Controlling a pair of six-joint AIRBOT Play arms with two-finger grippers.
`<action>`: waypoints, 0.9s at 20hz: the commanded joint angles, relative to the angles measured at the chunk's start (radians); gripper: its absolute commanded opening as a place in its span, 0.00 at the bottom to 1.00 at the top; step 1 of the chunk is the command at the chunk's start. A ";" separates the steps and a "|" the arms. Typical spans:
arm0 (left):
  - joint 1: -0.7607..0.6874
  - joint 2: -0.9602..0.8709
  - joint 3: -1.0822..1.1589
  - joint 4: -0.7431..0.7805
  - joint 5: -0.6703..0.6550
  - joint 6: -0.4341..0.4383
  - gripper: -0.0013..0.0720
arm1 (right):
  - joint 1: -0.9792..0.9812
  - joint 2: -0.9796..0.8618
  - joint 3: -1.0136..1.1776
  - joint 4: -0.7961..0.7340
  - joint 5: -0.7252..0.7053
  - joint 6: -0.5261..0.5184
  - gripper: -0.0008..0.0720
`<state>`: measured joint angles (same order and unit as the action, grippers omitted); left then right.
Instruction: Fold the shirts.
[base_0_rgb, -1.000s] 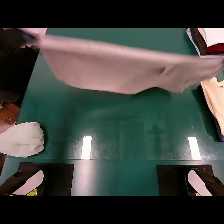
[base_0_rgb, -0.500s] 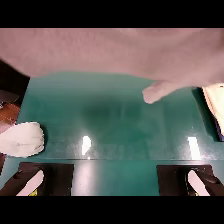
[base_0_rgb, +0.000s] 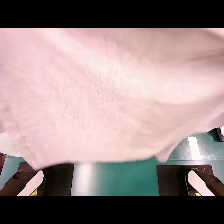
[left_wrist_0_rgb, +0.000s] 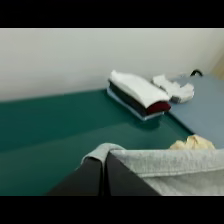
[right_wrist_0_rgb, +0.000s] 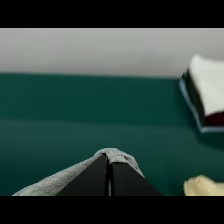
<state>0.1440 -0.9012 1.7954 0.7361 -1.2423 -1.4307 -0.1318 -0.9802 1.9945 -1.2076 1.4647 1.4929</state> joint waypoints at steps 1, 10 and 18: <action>-0.007 -0.088 -0.314 0.054 -0.059 0.005 0.05 | 0.055 -0.196 -0.129 0.003 0.188 0.037 0.03; -0.076 -0.599 -0.526 0.150 0.327 0.078 0.05 | 0.105 -0.698 -0.315 0.009 -0.062 0.028 0.03; -0.076 -0.616 -0.476 0.000 0.573 0.280 0.05 | 0.102 -0.722 -0.315 0.009 -0.489 -0.032 0.03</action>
<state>0.0681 -1.5066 1.3037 0.7673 -0.7414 -1.2312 -0.0292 -1.6901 1.6810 -1.1969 1.1065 1.4994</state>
